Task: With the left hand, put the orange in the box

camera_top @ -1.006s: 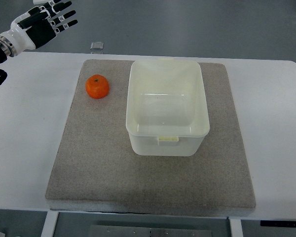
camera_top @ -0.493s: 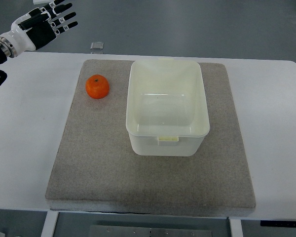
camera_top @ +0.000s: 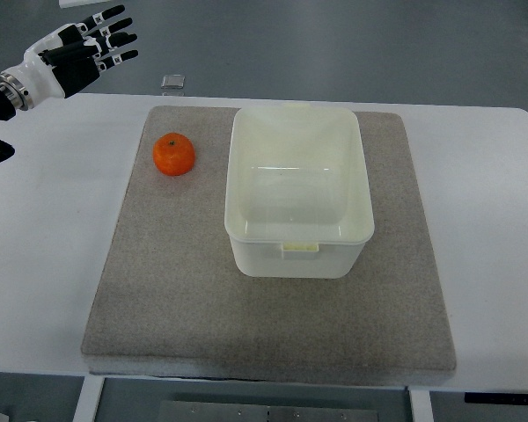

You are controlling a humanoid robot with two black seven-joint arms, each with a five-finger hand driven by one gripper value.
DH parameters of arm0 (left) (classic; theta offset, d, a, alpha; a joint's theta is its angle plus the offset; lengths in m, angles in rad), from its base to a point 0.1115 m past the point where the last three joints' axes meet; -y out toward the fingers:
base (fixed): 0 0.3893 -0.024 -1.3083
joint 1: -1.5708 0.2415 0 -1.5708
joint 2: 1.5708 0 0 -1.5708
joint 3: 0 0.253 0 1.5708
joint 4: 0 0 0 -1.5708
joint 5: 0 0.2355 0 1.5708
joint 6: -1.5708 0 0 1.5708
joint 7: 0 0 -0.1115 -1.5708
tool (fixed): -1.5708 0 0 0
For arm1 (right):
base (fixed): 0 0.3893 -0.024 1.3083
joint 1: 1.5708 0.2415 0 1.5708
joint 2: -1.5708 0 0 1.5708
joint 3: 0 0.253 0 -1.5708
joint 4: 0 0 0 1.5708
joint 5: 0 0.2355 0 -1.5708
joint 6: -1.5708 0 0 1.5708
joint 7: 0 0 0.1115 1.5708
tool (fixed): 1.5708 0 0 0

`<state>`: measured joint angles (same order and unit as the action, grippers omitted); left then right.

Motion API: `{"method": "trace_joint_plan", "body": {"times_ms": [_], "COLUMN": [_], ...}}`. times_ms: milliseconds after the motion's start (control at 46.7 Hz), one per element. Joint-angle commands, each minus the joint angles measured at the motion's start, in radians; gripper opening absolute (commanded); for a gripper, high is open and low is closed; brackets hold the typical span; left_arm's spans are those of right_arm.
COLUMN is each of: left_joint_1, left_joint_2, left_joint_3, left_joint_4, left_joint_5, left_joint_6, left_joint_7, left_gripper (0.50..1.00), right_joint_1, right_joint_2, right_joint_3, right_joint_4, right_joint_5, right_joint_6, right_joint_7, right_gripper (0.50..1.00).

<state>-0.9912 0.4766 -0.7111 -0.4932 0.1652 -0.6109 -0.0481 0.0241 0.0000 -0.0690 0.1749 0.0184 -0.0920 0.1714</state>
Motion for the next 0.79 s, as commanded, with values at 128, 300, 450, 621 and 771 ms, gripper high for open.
{"method": "trace_joint_plan", "body": {"times_ms": [128, 300, 450, 621, 771], "left_joint_1": [0.0, -0.01, -0.021, -0.037, -0.04], "left_joint_2": [-0.001, -0.013, -0.041, -0.035, -0.026], "left_joint_3": [0.002, 0.005, 0.007, 0.009, 0.01], "left_joint_4": [-0.005, -0.004, -0.005, -0.031, -0.054], "left_joint_5": [0.201, 0.382, 0.534, 0.663, 0.758], "left_joint_6": [0.0, 0.0, 0.0, 0.0, 0.0], "left_joint_7": [-0.048, -0.05, -0.05, -0.056, -0.105], "left_gripper": [0.992, 0.992, 0.99, 0.99, 0.99], "right_joint_1": [0.0, -0.001, 0.0, 0.0, 0.0], "right_joint_2": [0.0, 0.0, 0.0, 0.0, 0.0], "right_joint_3": [0.0, 0.0, 0.0, 0.0, 0.0], "right_joint_4": [0.0, 0.0, 0.0, 0.0, 0.0], "right_joint_5": [0.0, 0.0, 0.0, 0.0, 0.0], "right_joint_6": [0.0, 0.0, 0.0, 0.0, 0.0], "right_joint_7": [0.0, 0.0, -0.001, 0.0, 0.0], "right_gripper": [0.932, 0.932, 0.932, 0.932, 0.932]}}
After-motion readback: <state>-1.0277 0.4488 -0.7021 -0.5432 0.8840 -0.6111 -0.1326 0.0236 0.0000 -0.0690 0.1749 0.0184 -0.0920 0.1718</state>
